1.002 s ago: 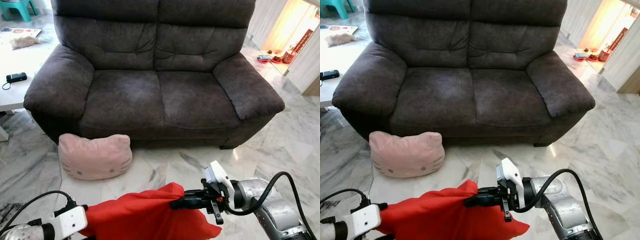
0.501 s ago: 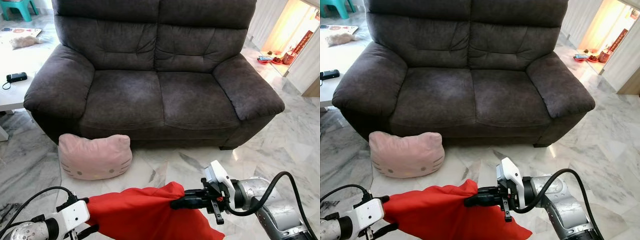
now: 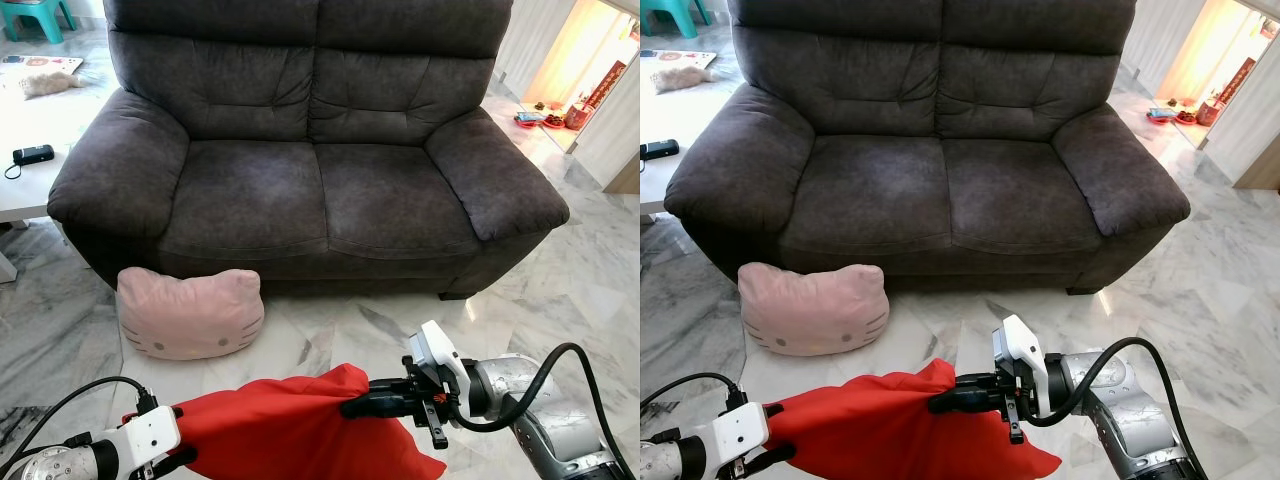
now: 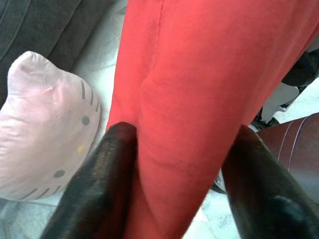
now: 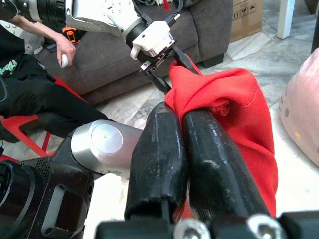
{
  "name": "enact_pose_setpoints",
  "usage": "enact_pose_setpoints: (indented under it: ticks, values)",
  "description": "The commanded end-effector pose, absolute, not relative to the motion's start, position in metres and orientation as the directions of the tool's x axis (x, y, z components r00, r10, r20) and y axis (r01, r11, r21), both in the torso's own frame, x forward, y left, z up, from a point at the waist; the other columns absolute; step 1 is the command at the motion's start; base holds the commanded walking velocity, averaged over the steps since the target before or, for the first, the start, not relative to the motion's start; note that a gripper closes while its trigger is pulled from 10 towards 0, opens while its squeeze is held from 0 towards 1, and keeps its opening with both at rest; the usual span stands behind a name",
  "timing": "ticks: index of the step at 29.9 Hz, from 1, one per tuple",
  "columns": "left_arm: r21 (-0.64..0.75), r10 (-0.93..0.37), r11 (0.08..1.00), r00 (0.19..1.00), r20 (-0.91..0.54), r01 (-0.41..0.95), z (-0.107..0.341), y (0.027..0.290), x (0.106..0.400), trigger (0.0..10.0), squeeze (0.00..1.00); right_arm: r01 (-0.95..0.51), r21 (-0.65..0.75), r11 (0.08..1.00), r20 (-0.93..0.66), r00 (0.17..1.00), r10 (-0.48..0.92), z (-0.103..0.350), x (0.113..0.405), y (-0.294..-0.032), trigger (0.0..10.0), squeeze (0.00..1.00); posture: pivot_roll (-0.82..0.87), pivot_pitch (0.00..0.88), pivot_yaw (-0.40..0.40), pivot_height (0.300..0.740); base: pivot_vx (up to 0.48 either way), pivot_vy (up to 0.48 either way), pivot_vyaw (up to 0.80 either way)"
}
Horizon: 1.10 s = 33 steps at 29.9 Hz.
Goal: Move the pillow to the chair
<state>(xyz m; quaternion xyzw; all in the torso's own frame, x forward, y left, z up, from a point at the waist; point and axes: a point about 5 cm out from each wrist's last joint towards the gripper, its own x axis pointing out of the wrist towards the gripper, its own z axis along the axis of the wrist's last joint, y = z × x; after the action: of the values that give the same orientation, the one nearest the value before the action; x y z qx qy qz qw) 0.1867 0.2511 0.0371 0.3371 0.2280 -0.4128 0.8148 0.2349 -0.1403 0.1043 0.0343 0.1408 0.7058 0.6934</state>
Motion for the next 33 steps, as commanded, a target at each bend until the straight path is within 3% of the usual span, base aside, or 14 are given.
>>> enact_pose_setpoints:
  ticks: [1,9,15,21,25,29,30,32,33]
  values:
    - [0.353,-0.533,0.408,0.534,-0.656,0.842,0.034,0.247,0.186,0.0,0.0,-0.985,0.166,-0.038,-0.079,-0.052,0.995,0.123,0.237,-0.139,10.0,0.0,0.15,0.08,-0.134,0.74,0.0,0.0,0.0]
    - [0.352,-0.54,0.41,0.535,-0.65,0.841,0.035,0.244,0.187,0.0,0.0,-0.986,0.167,-0.029,-0.091,-0.045,0.995,0.121,0.238,-0.139,10.0,0.0,0.16,0.079,-0.133,0.74,0.0,0.0,0.0]
    - [0.384,-0.521,0.476,0.606,-0.601,0.791,0.04,0.245,0.191,0.0,0.0,-0.987,0.162,-0.021,-0.087,-0.035,0.996,0.121,0.239,-0.137,10.0,0.0,0.16,0.08,-0.133,0.74,0.0,0.0,0.0]
    - [0.39,-0.522,0.493,0.623,-0.583,0.778,0.042,0.244,0.193,0.0,0.0,-0.986,0.163,-0.021,-0.086,-0.036,0.996,0.12,0.239,-0.136,10.0,0.0,0.16,0.077,-0.131,0.74,0.0,0.0,0.0]
    - [0.416,-0.514,0.558,0.693,-0.506,0.718,0.052,0.24,0.202,0.0,0.0,-0.987,0.16,-0.015,-0.087,-0.029,0.996,0.12,0.239,-0.136,10.0,0.0,0.15,0.071,-0.128,0.74,0.0,0.0,0.0]
    - [0.482,-0.441,0.711,0.858,-0.263,0.513,0.085,0.233,0.229,0.0,0.0,-0.985,0.067,0.161,-0.164,0.148,0.975,0.11,0.256,-0.138,10.0,0.0,0.15,0.066,-0.129,0.74,0.0,0.0,0.0]
    - [0.461,-0.4,0.774,0.9,-0.176,0.434,0.097,0.231,0.237,2.9,0.0,-0.96,-0.007,0.281,-0.201,0.277,0.94,0.105,0.268,-0.141,10.0,0.0,0.15,0.061,-0.131,0.74,0.0,0.0,0.0]
    - [0.45,-0.384,0.795,0.912,-0.143,0.406,0.102,0.23,0.239,2.9,0.0,-0.939,-0.037,0.341,-0.21,0.341,0.916,0.103,0.274,-0.143,10.0,0.0,0.15,0.059,-0.132,0.74,0.0,0.0,0.0]
    - [0.448,-0.379,0.807,0.919,-0.108,0.386,0.108,0.226,0.242,10.0,0.0,-0.909,-0.06,0.413,-0.213,0.415,0.884,0.101,0.28,-0.145,10.0,0.0,0.15,0.058,-0.132,0.74,0.0,0.0,0.0]
